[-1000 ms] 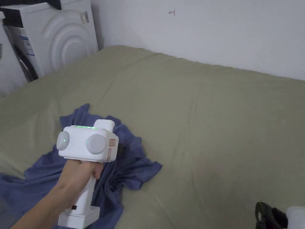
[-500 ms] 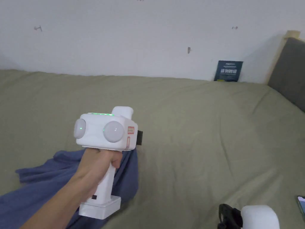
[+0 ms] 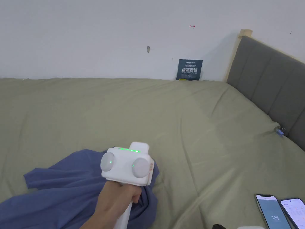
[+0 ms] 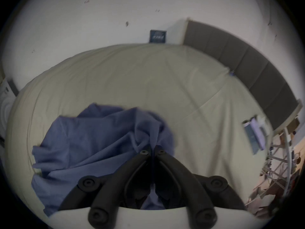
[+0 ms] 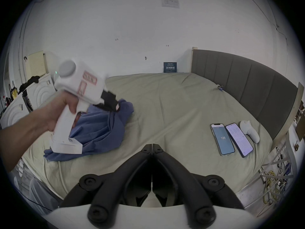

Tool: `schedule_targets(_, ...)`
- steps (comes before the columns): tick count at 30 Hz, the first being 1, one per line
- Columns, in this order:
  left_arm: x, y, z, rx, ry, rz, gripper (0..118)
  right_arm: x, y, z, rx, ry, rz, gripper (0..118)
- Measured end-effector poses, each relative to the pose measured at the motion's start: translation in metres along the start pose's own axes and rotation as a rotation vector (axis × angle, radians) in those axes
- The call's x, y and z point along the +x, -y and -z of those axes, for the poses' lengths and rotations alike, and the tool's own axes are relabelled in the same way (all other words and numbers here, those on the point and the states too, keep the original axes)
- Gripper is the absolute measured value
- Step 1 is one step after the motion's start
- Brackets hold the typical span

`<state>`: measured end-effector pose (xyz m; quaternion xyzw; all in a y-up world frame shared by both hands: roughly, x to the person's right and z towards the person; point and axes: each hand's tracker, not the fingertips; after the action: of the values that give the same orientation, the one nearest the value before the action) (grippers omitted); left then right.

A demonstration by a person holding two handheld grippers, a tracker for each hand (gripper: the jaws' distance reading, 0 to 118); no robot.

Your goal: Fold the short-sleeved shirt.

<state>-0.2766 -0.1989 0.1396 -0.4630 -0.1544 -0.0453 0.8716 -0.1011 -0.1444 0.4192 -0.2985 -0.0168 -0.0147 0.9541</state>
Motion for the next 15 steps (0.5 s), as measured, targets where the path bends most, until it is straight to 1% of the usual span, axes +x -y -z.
schedule_targets(1,-0.006,0.004,0.004,0.000,-0.001,-0.014,17,0.000,0.001,0.002,-0.004,-0.001,0.001,1)
schedule_targets(2,-0.012,0.008,0.006,0.005,0.012,-0.023,57,0.000,0.001,0.004,-0.007,-0.002,0.001,1)
schedule_targets(3,-0.015,0.013,0.006,0.003,0.017,-0.039,118,-0.001,0.000,0.006,-0.012,-0.006,0.002,1)
schedule_targets(4,-0.021,0.016,0.007,-0.030,0.038,-0.055,115,-0.001,0.000,0.007,-0.013,-0.011,-0.001,1)
schedule_targets(5,-0.018,0.024,0.001,0.004,0.057,-0.071,112,-0.002,-0.001,0.007,-0.012,-0.011,-0.004,1)
schedule_targets(6,-0.020,0.028,-0.004,0.026,0.032,-0.056,112,-0.004,-0.002,0.006,-0.009,-0.010,-0.007,1)
schedule_targets(10,-0.045,0.041,-0.076,0.109,0.020,-0.071,112,-0.009,-0.010,-0.005,0.021,-0.034,-0.019,1)
schedule_targets(13,-0.073,0.063,-0.142,0.232,-0.012,-0.087,108,-0.013,-0.014,-0.017,0.050,-0.045,-0.042,1)
schedule_targets(14,-0.081,0.076,-0.166,0.263,-0.037,-0.089,105,-0.014,-0.016,-0.020,0.057,-0.048,-0.041,1)
schedule_targets(15,-0.089,0.089,-0.192,0.312,-0.062,-0.099,94,-0.015,-0.018,-0.024,0.071,-0.060,-0.037,1)
